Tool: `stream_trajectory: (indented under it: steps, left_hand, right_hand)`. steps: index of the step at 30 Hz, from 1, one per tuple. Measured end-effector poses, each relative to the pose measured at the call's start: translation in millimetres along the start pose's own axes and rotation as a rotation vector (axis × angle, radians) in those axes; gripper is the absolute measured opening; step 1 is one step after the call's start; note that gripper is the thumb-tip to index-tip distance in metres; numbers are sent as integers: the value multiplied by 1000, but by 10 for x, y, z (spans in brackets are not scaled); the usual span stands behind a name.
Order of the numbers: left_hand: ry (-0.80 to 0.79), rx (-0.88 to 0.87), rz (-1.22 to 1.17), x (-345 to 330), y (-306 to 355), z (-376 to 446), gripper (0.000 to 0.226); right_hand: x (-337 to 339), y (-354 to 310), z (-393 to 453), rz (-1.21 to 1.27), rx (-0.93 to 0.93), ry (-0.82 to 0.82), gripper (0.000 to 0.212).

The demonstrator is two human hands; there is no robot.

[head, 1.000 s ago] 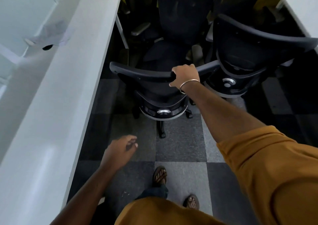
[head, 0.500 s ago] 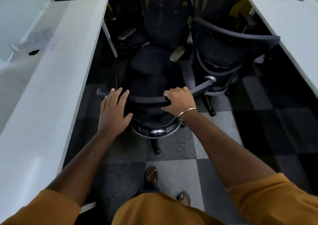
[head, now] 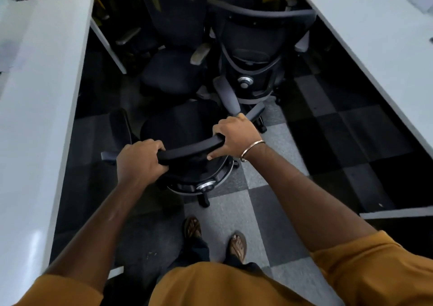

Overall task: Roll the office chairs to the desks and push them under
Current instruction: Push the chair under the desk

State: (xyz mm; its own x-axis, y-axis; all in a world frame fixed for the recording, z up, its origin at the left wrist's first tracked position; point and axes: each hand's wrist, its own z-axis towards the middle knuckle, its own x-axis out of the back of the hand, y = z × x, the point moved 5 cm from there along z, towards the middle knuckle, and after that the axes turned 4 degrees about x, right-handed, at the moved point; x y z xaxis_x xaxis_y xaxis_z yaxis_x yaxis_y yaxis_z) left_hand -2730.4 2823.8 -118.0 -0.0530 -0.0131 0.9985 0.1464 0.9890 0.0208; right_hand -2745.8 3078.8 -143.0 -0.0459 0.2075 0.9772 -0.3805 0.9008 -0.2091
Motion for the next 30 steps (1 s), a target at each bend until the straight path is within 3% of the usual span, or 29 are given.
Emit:
stream_trajectory:
  steps: [15, 22, 30]
  left_hand:
    - [-3, -353, 40, -113, 325, -621, 28]
    - [52, -550, 58, -209, 422, -913, 31]
    - [63, -753, 34, -292, 562, -1212, 35]
  right_hand:
    - [-69, -204, -1225, 1, -136, 74, 73]
    - [-68, -449, -1849, -3, -202, 200, 65]
    - [-159, -685, -2483, 6, -331, 194, 70]
